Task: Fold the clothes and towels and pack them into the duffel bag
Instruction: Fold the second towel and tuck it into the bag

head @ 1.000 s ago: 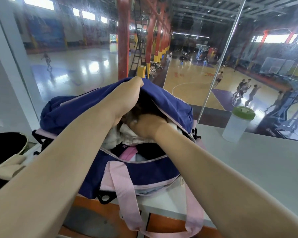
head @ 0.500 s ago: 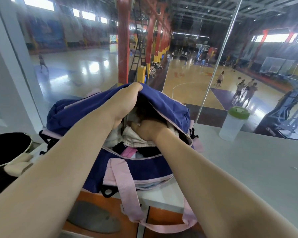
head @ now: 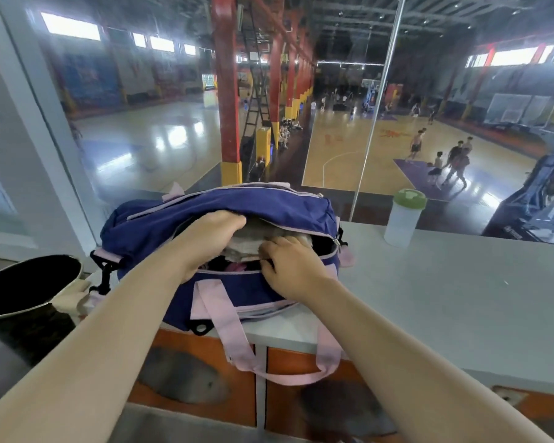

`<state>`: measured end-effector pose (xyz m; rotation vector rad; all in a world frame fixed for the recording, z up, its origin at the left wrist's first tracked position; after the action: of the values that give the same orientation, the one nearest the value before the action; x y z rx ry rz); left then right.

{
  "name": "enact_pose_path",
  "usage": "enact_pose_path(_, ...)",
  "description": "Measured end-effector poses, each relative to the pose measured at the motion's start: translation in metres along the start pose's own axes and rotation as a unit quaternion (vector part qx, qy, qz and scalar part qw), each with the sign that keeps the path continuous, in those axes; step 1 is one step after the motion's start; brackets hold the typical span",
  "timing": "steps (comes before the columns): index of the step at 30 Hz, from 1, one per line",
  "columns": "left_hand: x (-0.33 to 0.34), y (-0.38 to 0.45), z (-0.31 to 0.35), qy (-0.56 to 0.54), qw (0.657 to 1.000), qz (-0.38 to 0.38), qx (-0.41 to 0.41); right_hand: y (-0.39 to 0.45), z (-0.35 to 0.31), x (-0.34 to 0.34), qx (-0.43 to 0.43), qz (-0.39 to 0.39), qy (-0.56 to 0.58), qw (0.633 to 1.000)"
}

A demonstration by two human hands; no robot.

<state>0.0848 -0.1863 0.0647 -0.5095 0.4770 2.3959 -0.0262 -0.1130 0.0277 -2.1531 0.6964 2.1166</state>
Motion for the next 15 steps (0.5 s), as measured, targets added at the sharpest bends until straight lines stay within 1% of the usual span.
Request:
enact_pose_path(2,-0.012,-0.012,0.013,0.054,0.995,0.040,0.069,-0.011,0.015,-0.013,0.020,0.035,0.008,0.999)
enact_pose_path(4,-0.027,-0.029,0.031,0.100,0.976,0.113,0.157,-0.021,0.034,-0.019,0.058,0.055,-0.005,0.997)
enact_pose_path(5,-0.032,-0.037,0.038,0.160,0.955,0.152,0.199,-0.026,0.042,-0.019,0.073,0.058,-0.018,0.995)
enact_pose_path(6,-0.034,-0.043,0.041,0.253,0.923,0.184,0.225,-0.031,0.049,-0.018,0.084,0.055,-0.030,0.995)
enact_pose_path(7,-0.034,-0.049,0.040,0.352,0.883,0.207,0.229,-0.036,0.056,-0.016,0.094,0.046,-0.038,0.994)
enact_pose_path(8,-0.032,-0.051,0.033,0.430,0.849,0.218,0.213,-0.040,0.064,-0.014,0.106,0.035,-0.041,0.993)
enact_pose_path(9,-0.031,-0.052,0.023,0.476,0.831,0.215,0.190,-0.045,0.072,-0.012,0.118,0.025,-0.043,0.992)
enact_pose_path(10,-0.028,-0.053,0.014,0.498,0.826,0.203,0.170,-0.049,0.079,-0.012,0.126,0.020,-0.043,0.991)
enact_pose_path(12,-0.020,-0.055,-0.002,0.514,0.827,0.179,0.144,-0.057,0.087,-0.013,0.130,0.019,-0.036,0.991)
enact_pose_path(15,-0.009,-0.053,-0.008,0.520,0.828,0.164,0.134,-0.064,0.089,-0.020,0.133,0.020,-0.027,0.991)
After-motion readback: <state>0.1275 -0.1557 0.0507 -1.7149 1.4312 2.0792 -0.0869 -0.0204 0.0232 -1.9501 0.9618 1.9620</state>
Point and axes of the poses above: each hand's wrist, its own y-axis towards the middle knuckle, its own x-axis out of the palm, z = x × y, the point moved 9 cm from there along y, towards the middle knuckle, and after that the axes turned 11 degrees about x, right-handed, at the moved point
